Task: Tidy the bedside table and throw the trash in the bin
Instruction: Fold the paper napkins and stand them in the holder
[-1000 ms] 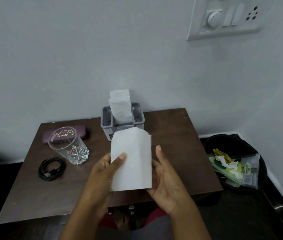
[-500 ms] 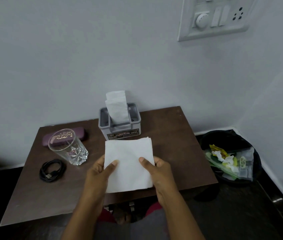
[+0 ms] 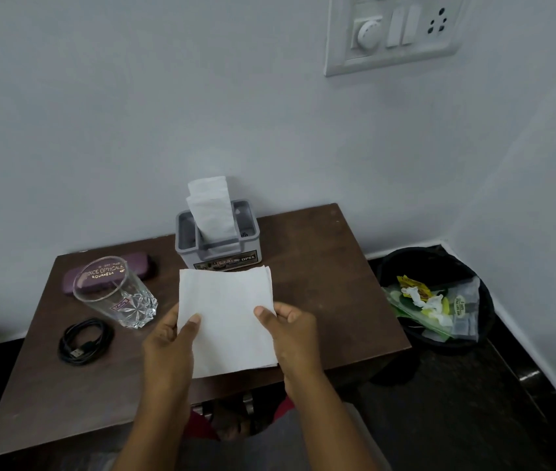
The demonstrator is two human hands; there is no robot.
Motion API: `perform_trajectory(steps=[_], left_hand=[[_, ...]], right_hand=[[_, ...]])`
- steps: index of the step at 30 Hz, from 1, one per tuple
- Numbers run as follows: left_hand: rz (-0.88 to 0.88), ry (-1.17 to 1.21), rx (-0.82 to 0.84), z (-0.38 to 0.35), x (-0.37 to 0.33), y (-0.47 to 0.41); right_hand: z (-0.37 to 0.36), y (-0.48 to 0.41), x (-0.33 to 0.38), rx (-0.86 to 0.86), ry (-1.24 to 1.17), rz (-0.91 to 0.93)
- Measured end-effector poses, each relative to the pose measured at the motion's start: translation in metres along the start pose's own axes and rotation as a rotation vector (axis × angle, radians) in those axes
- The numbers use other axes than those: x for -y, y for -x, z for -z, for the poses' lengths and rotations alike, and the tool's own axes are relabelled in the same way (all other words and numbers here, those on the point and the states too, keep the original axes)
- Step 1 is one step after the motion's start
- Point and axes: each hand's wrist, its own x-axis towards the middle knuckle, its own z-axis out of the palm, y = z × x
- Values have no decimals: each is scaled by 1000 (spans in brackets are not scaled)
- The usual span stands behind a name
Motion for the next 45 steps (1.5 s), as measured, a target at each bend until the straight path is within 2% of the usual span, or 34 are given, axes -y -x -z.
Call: perform_trajectory(steps=[7, 10, 13, 20, 24, 29, 35, 37, 40, 45], left_hand=[[-235, -181, 12, -19, 8, 7], [-330, -255, 16, -27, 9, 14], [-364, -266, 39, -31, 8, 17], [-410, -285, 53, -32, 9, 20], [-332, -163, 73, -37, 6, 21], [-445, -348, 97, -36, 4, 22], [-513, -382, 103, -37, 7, 19], [-506, -381, 140, -38, 6, 19], [-395, -324, 245, -37, 8, 18], [-391, -447, 438, -36, 16, 15]], right_hand=[[-19, 9, 0, -161, 345, 363], [-28, 18, 3, -168, 373, 437], [-34, 25, 4, -137, 299, 471], [-38, 29, 6, -76, 213, 466], [-38, 30, 5, -72, 180, 461], [-37, 29, 9, -64, 168, 450], [-37, 29, 10, -7, 129, 399], [-37, 28, 10, 36, 70, 352], [-33, 25, 12, 70, -47, 290], [-24, 19, 17, 62, -203, 158]])
